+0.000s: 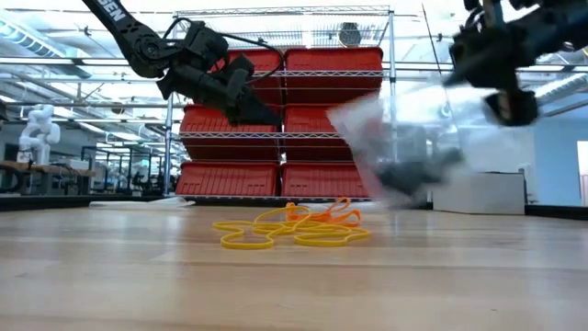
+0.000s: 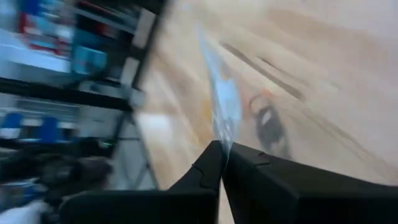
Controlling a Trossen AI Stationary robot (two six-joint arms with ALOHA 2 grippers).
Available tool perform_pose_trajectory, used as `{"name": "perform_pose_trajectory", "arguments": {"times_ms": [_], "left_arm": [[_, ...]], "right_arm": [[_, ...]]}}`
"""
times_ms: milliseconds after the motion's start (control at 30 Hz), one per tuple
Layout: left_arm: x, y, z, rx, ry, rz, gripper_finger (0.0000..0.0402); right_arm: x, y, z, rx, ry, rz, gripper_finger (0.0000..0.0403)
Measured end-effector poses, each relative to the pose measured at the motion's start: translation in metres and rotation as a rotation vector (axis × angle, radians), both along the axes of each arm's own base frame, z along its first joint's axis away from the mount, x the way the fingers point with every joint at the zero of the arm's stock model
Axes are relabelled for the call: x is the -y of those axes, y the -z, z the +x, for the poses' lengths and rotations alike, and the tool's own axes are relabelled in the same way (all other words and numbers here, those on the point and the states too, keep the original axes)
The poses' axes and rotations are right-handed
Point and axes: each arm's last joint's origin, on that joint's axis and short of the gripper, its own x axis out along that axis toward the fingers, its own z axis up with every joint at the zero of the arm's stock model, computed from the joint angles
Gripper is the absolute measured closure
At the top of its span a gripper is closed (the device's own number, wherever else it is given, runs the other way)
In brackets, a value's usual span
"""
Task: Sort rubber bands
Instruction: Close the center transparent zip bag with the black rubber bands, then open the top right transparent zip bag
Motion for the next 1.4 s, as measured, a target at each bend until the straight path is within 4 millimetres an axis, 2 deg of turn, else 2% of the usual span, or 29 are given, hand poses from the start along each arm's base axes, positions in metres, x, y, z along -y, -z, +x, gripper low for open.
{"name": "perform_pose_trajectory", "arguments": {"times_ms": [267, 433, 600, 800, 933, 1100, 1200, 1267, 1400], "left_arm": [[-0.001, 0.001, -0.001, -0.005, 0.000, -0.005, 0.0297], [0.000, 0.003, -0.001, -0.026, -0.004, -0.018, 0.0297], [-0.001, 0.004, -0.002, -0.039, -0.021, -0.023, 0.0297], [-0.001, 0.004, -0.002, -0.045, -0.042, -0.018, 0.0297], [-0.001, 0.006, -0.003, -0.065, -0.039, -0.023, 0.0297], [-0.003, 0.008, -0.005, -0.076, -0.048, -0.026, 0.0297], [-0.009, 0.008, -0.010, -0.073, -0.044, -0.050, 0.0297], [-0.014, 0.008, -0.014, -0.056, -0.022, -0.089, 0.0297], [-0.021, 0.009, -0.023, -0.007, 0.036, -0.169, 0.0297]], "right_arm": [[-0.002, 0.026, -0.021, -0.351, 0.076, -0.027, 0.0403], [0.000, 0.042, -0.044, -0.653, 0.109, -0.046, 0.0403], [-0.002, 0.029, -0.039, -0.618, 0.032, -0.030, 0.0372], [-0.002, -0.010, -0.030, -0.477, 0.005, -0.103, 0.0283], [0.004, -0.019, -0.024, -0.417, 0.036, -0.241, 0.0233], [0.030, -0.006, 0.015, -0.335, 0.071, -0.463, 0.0230], [0.060, 0.011, 0.036, -0.391, 0.108, -0.546, 0.0240], [0.085, 0.023, 0.045, -0.419, 0.151, -0.534, 0.0242], [0.126, 0.051, 0.050, -0.452, 0.209, -0.408, 0.0236]]}}
